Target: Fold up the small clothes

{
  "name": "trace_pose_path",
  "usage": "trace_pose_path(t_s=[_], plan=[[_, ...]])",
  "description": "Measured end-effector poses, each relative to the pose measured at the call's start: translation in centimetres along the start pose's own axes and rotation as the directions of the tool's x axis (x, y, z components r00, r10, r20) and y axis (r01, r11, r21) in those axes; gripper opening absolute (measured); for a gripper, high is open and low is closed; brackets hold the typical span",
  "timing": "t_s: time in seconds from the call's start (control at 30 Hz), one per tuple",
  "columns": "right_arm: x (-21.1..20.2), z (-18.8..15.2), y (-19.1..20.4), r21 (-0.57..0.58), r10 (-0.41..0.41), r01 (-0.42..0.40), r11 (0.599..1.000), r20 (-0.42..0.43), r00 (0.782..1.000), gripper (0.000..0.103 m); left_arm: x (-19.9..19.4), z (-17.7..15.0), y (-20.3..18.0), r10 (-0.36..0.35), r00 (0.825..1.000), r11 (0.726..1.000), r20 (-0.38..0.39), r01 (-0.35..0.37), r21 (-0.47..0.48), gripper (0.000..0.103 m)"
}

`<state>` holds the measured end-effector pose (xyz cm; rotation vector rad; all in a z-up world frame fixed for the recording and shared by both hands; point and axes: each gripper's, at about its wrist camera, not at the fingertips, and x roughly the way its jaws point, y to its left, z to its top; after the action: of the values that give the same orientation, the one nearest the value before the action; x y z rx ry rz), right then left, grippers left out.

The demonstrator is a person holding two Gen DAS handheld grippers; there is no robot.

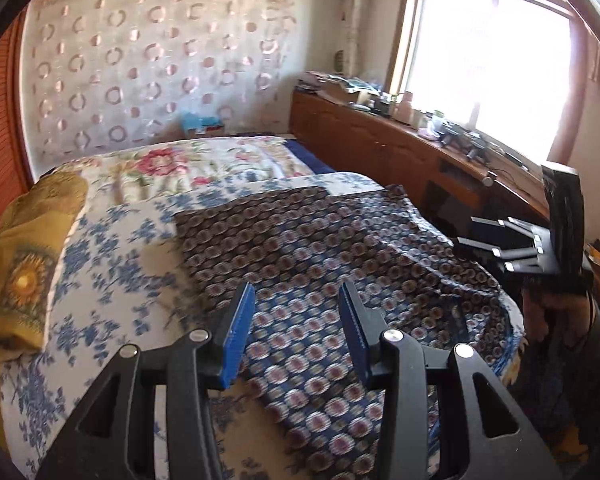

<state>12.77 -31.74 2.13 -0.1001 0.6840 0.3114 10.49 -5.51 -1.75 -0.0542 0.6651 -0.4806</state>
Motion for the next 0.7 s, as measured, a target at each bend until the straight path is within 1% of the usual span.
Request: trace_pose_path(t_s=[0.1, 0.2, 0.27, 0.3, 0.37, 0.43, 0.47, 0.53, 0.57, 0.6, 0.67, 0.7], plan=[[1.9, 1.9, 1.2, -0.034, 0.035, -0.035, 0.999, -0.010, 0.999, 0.084, -0.1, -0.7, 1.1, 0.015, 1.000, 1.000, -0.007, -0.015, -0.013, 0.042], [4.6, 3.6, 2.2, -0.059, 0.060, -0.063, 0.996, -0.046, 0.997, 0.082, -0.1, -1.1, 2.0, 0.027, 1.000, 0.999, -0.014, -0.028, -0.023, 0.042], [6.4, 4.1, 2.7, -0.061, 0.081, -0.086, 0.994, -0.083, 0.993, 0.076, -0.1, -1.4, 2.6, 0.026, 0.999, 0.999, -0.020, -0.027, -0.036, 0.042], [7.8, 4.3, 2.9, -0.054, 0.104, -0.111, 0.992, -0.117, 0.988, 0.072, -0.1, -1.6, 2.7, 0.027, 0.999, 0.999, -0.020, -0.027, -0.040, 0.042], [9.6, 4.2, 3.2, -0.040, 0.129, -0.138, 0.990, -0.168, 0.977, 0.066, -0.2, -2.0, 3.1, 0.029, 0.999, 0.999, -0.021, -0.030, -0.044, 0.042], [11.3, 3.8, 3.4, -0.035, 0.132, -0.142, 0.989, -0.213, 0.968, 0.055, -0.2, -2.2, 3.3, 0.027, 0.999, 0.998, -0.024, -0.028, -0.050, 0.042], [12.0, 3.5, 3.4, -0.033, 0.127, -0.138, 0.990, -0.232, 0.964, 0.051, -0.1, -2.3, 3.3, 0.024, 0.999, 0.998, -0.025, -0.026, -0.052, 0.042], [12.4, 3.1, 3.2, -0.013, 0.160, -0.168, 0.986, -0.246, 0.956, 0.017, -0.1, -2.5, 3.4, 0.022, 0.999, 0.998, -0.027, -0.024, -0.053, 0.042], [12.1, 2.9, 3.2, 0.002, 0.192, -0.198, 0.980, -0.242, 0.951, 0.005, -0.1, -2.5, 3.3, 0.020, 0.999, 0.998, -0.027, -0.022, -0.052, 0.042], [11.3, 3.0, 3.3, 0.002, 0.216, -0.221, 0.975, -0.219, 0.951, 0.002, 0.0, -2.5, 3.2, 0.019, 0.999, 0.998, -0.028, -0.021, -0.051, 0.042], [8.9, 3.4, 3.8, -0.031, 0.236, -0.245, 0.969, -0.165, 0.957, 0.002, 0.1, -2.5, 3.0, 0.015, 0.999, 0.999, -0.029, -0.016, -0.049, 0.042], [7.6, 3.8, 3.7, -0.028, 0.246, -0.252, 0.967, -0.136, 0.960, 0.001, 0.1, -2.5, 2.9, 0.012, 1.000, 0.999, -0.029, -0.014, -0.047, 0.042]])
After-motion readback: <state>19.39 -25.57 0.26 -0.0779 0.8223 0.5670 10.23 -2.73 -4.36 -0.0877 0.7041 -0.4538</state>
